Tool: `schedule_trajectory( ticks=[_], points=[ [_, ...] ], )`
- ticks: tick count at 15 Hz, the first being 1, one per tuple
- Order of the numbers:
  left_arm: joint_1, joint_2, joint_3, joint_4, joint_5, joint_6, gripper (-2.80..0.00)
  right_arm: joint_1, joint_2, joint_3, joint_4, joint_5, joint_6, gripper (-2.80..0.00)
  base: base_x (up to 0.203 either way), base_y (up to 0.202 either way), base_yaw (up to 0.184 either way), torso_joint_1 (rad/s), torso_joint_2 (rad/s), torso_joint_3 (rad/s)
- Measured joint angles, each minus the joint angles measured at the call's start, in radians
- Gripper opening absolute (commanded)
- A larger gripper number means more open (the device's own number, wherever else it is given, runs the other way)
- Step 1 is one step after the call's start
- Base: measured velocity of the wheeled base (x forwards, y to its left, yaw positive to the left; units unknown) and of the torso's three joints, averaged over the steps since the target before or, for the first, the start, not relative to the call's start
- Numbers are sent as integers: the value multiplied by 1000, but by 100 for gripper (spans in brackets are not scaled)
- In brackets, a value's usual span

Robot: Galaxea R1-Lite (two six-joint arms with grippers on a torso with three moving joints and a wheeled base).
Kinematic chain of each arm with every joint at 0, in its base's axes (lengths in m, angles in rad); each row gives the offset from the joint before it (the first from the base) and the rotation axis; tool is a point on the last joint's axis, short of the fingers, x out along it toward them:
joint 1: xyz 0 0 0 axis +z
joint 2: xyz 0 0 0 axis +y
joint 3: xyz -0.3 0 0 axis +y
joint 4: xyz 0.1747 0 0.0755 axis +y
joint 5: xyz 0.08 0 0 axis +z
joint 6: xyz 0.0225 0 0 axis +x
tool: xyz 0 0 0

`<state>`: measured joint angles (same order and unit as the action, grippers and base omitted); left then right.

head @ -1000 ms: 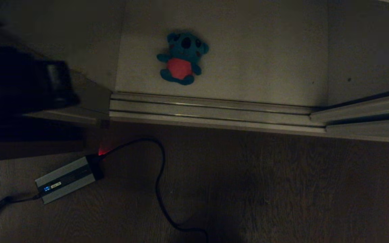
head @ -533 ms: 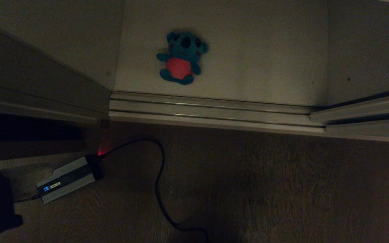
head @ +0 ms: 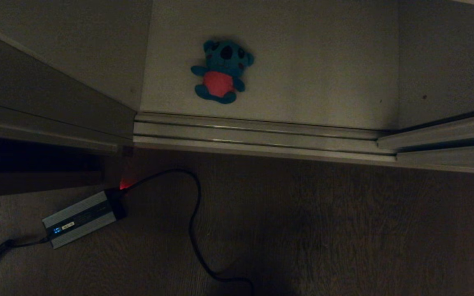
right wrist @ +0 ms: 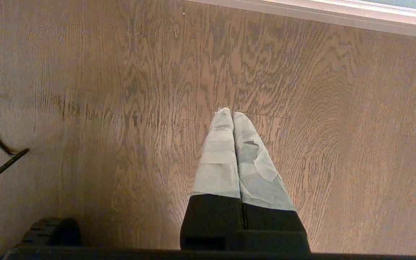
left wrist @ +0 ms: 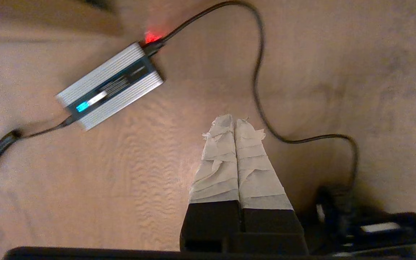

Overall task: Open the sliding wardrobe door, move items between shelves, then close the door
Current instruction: Place the pink doll on the lower shelf

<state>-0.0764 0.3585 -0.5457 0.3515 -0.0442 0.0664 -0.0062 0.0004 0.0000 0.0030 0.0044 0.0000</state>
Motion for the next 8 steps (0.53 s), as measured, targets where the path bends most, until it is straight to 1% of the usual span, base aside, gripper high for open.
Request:
schedule_trajectory(
  ticks=[3,5,6,7,8],
  points=[
    [35,-214,163,5,3,31,-280,0,0,0,0,0,0,-280,0,0,0,0,0,0],
    [45,-296,269,-7,73,35,-280,0,0,0,0,0,0,-280,0,0,0,0,0,0],
    [48,-320,317,-30,112,34,-280,0,0,0,0,0,0,-280,0,0,0,0,0,0],
    [49,-336,357,-90,133,29,-280,0,0,0,0,0,0,-280,0,0,0,0,0,0],
    [51,-345,392,-153,140,30,-280,0,0,0,0,1,0,-280,0,0,0,0,0,0]
  ],
)
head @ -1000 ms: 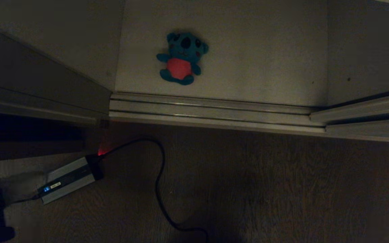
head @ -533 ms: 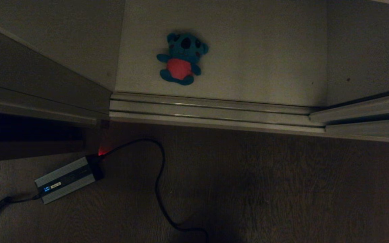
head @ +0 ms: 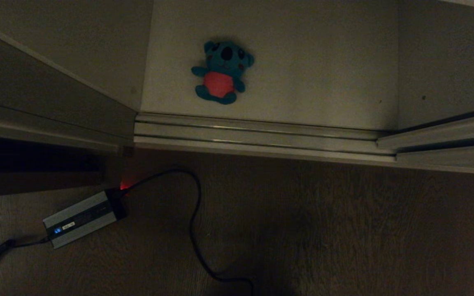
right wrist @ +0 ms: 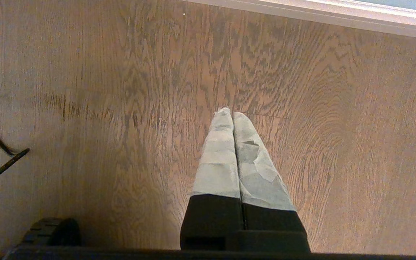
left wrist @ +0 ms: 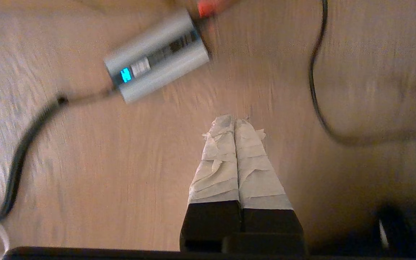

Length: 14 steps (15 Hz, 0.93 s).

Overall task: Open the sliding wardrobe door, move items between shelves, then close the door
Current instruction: Place the pink doll on the lower shelf

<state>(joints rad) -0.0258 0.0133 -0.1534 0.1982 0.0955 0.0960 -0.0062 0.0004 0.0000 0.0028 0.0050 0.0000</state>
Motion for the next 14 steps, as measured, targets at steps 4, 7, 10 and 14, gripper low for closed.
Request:
schedule_trajectory(
  ticks=[4,7,10,14],
  points=[
    [1,-16,95,-172,3,10,-280,0,0,0,0,-1,0,-280,0,0,0,0,0,0],
    [1,-19,104,-176,5,-4,-280,0,0,0,0,0,0,-280,0,0,0,0,0,0],
    [1,-19,106,-175,1,-8,-280,0,0,0,0,0,0,-280,0,0,0,0,0,0],
    [1,-19,106,-177,5,-52,-280,0,0,0,0,-1,0,-280,0,0,0,0,0,0]
  ],
)
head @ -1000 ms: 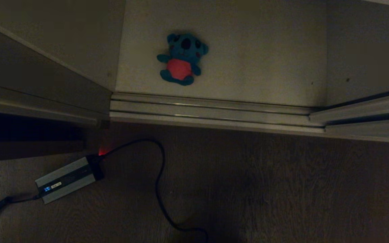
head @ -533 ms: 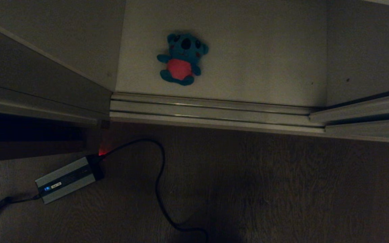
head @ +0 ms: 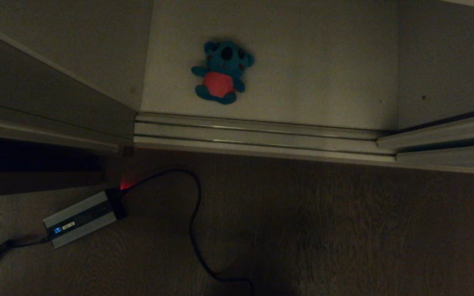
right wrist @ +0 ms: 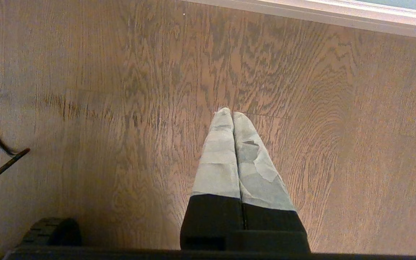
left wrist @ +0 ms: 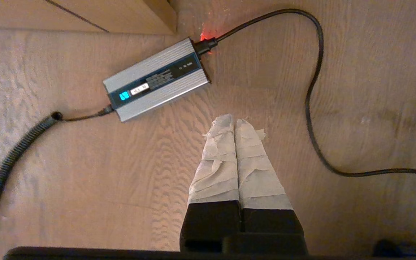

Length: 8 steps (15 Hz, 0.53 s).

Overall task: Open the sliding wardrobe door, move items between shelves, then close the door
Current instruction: Place the pink doll on the lower shelf

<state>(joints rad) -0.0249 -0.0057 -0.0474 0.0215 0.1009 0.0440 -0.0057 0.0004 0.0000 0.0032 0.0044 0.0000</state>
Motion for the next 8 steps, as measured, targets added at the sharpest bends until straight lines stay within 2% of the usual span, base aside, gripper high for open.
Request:
schedule_trajectory(
  ticks=[4,6,8],
  points=[
    [0,0,0,3,-20,7,-280,0,0,0,0,0,0,-280,0,0,0,0,1,12],
    [0,0,6,1,-67,9,-280,0,0,0,0,0,0,-280,0,0,0,3,5,129],
    [0,0,18,-14,-87,0,-280,0,0,0,0,0,0,-280,0,0,0,1,1,181]
  ],
)
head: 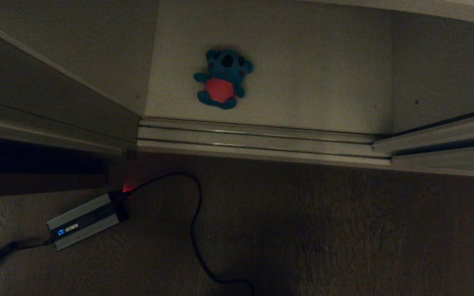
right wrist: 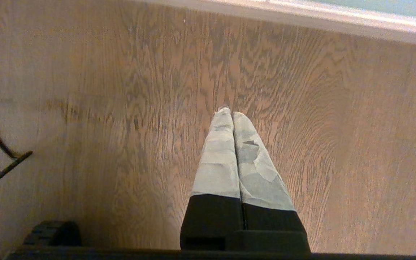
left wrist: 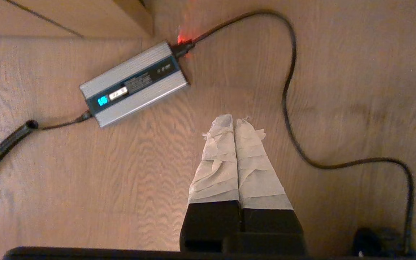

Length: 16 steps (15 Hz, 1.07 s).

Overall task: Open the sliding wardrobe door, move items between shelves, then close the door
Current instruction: Place the pink doll on the lower shelf

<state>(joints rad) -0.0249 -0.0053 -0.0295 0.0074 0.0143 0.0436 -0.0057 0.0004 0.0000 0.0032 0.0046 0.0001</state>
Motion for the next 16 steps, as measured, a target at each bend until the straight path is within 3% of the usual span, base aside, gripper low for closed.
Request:
schedule_trajectory(
  ticks=[16],
  points=[
    [0,2,28,-4,-16,45,-280,0,0,0,0,0,0,-280,0,0,0,2,2,202]
  ],
)
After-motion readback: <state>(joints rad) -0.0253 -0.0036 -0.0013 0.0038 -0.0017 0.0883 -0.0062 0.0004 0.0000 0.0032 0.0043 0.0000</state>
